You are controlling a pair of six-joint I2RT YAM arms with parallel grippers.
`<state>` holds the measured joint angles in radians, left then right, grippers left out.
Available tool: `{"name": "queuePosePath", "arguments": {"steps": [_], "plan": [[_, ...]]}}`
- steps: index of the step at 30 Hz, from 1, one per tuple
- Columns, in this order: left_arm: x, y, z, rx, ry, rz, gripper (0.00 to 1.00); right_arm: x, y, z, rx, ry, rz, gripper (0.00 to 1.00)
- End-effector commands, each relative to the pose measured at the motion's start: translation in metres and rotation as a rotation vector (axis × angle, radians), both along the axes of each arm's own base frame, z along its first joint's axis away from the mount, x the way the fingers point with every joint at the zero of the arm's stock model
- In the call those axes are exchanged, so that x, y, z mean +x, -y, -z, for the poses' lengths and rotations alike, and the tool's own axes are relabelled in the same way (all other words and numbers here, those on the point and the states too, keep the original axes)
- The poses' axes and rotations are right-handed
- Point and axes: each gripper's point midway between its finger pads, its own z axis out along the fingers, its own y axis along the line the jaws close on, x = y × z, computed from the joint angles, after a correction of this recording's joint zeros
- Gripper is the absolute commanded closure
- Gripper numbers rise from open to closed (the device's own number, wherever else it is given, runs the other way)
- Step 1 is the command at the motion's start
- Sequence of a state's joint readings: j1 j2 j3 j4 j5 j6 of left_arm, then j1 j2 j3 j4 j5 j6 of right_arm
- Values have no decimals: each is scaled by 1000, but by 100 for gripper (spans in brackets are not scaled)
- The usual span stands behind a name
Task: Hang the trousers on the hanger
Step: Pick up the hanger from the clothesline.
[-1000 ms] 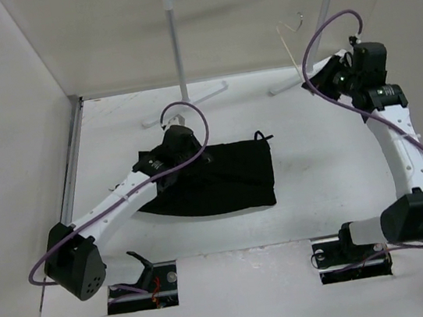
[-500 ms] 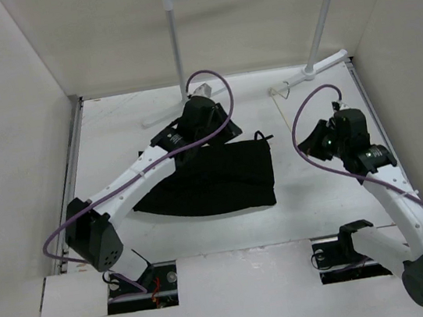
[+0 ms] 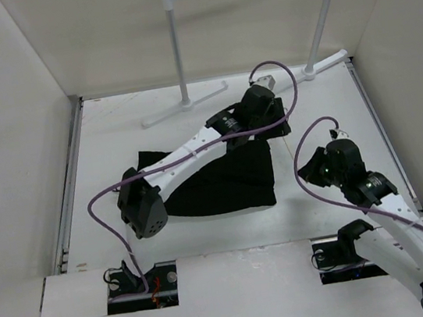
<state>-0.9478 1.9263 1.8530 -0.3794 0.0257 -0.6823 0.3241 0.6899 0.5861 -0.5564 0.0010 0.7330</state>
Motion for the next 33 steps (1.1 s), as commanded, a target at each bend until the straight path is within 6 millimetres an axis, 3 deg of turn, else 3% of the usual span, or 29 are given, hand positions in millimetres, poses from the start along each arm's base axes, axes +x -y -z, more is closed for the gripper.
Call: {"name": "queuePosePath", "arguments": {"steps": [1,9,18,28,33], "plan": [[8,-2,-5,65,65,-1,59,2,2,-5,8,40,41,96],[20,23,8,117,120,21,59,-2,0,-3,-13,36,32,95],[40,36,30,188,169,14,58,-9,-5,-1,-50,30,8,95],[53,34,42,263,239,-34,64,-13,-3,0,-68,27,21,95],[60,36,50,266,245,-51,67,-21,-5,10,-68,-2,28,96]]}}
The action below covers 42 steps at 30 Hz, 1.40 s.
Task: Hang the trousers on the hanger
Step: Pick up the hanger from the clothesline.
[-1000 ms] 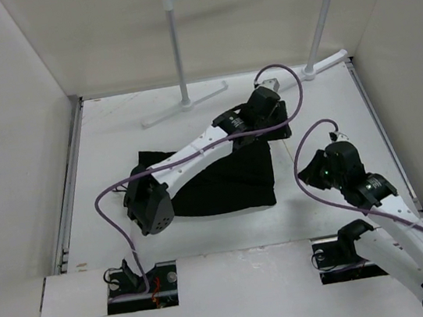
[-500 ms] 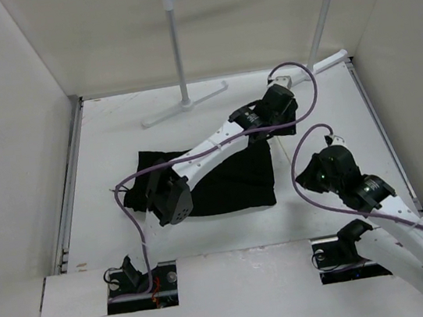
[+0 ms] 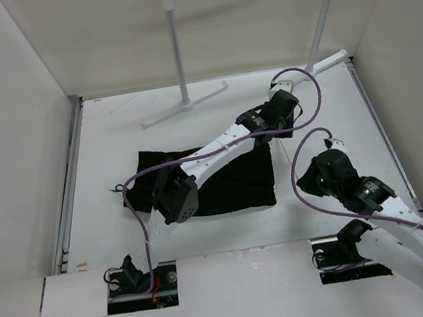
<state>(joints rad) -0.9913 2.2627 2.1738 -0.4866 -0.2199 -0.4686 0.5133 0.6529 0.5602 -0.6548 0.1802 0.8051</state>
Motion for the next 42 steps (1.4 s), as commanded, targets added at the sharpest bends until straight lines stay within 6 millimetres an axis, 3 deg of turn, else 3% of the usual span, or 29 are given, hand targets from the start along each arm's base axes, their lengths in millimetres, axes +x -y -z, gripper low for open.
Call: {"name": "queuePosePath", "arguments": {"steps": [1,8,15,17,22,26,28,31,33,37,42], "plan": [[10,9,-23,-40,72,-9,68,3,-1,-9,21,46,31,96],[9,17,-14,-50,63,-1,70,0,-2,-6,19,39,31,96],[6,20,-23,-75,72,-11,98,-2,-2,-3,15,30,32,93],[3,18,-26,-93,66,-27,100,-2,-1,-5,18,34,38,85],[-10,12,-35,-169,53,-74,100,-7,-3,-19,51,60,19,50],[-22,5,-39,-185,58,-99,100,-8,-2,-31,92,81,21,40],[-26,-1,-39,-197,56,-114,100,-5,0,-34,104,87,27,42],[-32,-8,-38,-222,35,-145,100,4,-2,-35,120,88,14,69],[-37,-12,-41,-250,20,-165,100,12,-12,-34,150,86,-21,81],[-44,-21,-42,-293,-1,-222,100,33,-33,-45,212,144,-103,79],[-49,-30,-17,-320,-22,-325,100,54,-52,-47,257,190,-155,67]]}}
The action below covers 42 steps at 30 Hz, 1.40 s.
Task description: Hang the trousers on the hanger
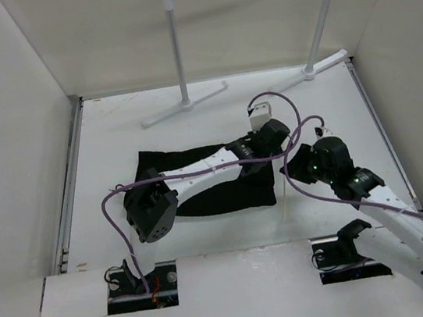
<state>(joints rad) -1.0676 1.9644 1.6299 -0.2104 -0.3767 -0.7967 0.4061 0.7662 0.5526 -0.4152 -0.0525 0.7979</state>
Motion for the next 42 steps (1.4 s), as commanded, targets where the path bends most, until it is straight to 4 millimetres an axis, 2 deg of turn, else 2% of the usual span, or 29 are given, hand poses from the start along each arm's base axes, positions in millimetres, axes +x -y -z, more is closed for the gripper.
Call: {"name": "queuePosePath", "arguments": {"steps": [1,7,12,20,28,31,34,36,39,42], "plan": [[2,0,-21,-128,34,-107,100,27,-23,-30,88,155,-72,66],[1,-7,11,-133,-9,-144,100,46,-35,-7,64,143,-104,51],[5,-14,22,-146,-16,-175,100,53,-31,15,34,118,-82,43],[13,-25,37,-152,-32,-209,100,68,-38,52,-9,56,-93,41],[16,-39,57,-141,-51,-238,100,55,-63,85,31,-18,-133,40],[15,-43,63,-139,-55,-242,100,50,-65,93,67,-40,-124,45],[14,-50,73,-131,-56,-256,100,43,-72,90,125,-41,-146,71],[14,-54,77,-128,-56,-263,100,43,-77,76,179,-14,-153,81],[14,-63,80,-115,-46,-278,100,44,-82,55,228,18,-156,85],[18,-82,82,-97,-27,-313,100,43,-83,36,259,20,-148,88]]}}
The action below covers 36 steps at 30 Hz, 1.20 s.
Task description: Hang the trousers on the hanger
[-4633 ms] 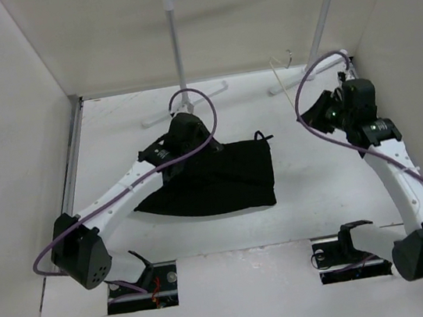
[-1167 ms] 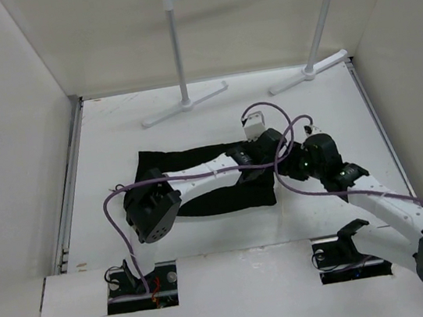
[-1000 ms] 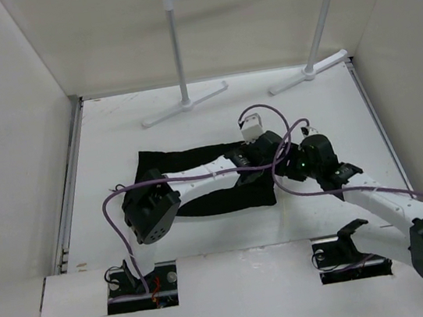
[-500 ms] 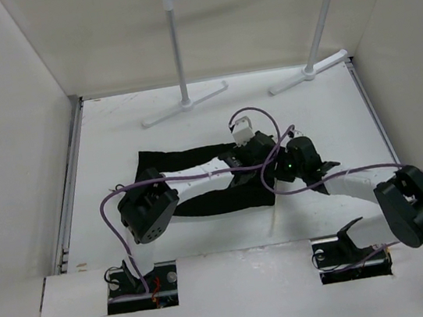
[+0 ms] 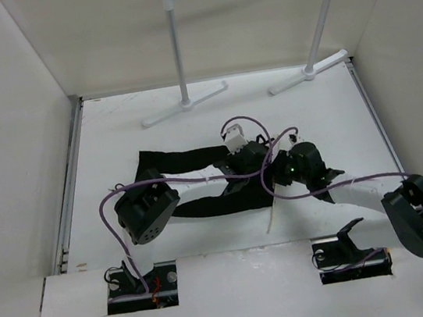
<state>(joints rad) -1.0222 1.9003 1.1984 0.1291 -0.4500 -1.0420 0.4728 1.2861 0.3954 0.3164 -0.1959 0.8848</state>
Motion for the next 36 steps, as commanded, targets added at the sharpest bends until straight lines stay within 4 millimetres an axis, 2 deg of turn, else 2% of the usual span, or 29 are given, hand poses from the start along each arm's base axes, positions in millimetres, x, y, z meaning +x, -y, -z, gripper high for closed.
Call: {"name": "queuePosePath", "arguments": {"steps": [1,3,8,13,16,23,31,36], "plan": [[14,-37,3,50,35,-88,100,3,-12,-40,112,32,1,88],[18,-54,4,66,42,-122,100,-2,-10,-47,119,17,5,89],[29,-91,1,95,72,-198,100,-18,-1,-47,137,-50,22,92],[34,-118,-4,128,90,-229,100,-26,19,-51,142,-53,72,93],[31,-127,-6,161,102,-217,100,-25,30,-48,132,-50,98,93],[15,-138,-18,202,110,-175,100,-23,45,-23,74,-71,141,92],[-1,-163,-28,239,70,-174,100,4,58,-41,106,-9,199,91],[-22,-152,-38,257,44,-117,100,21,51,-58,136,17,201,90]]}}
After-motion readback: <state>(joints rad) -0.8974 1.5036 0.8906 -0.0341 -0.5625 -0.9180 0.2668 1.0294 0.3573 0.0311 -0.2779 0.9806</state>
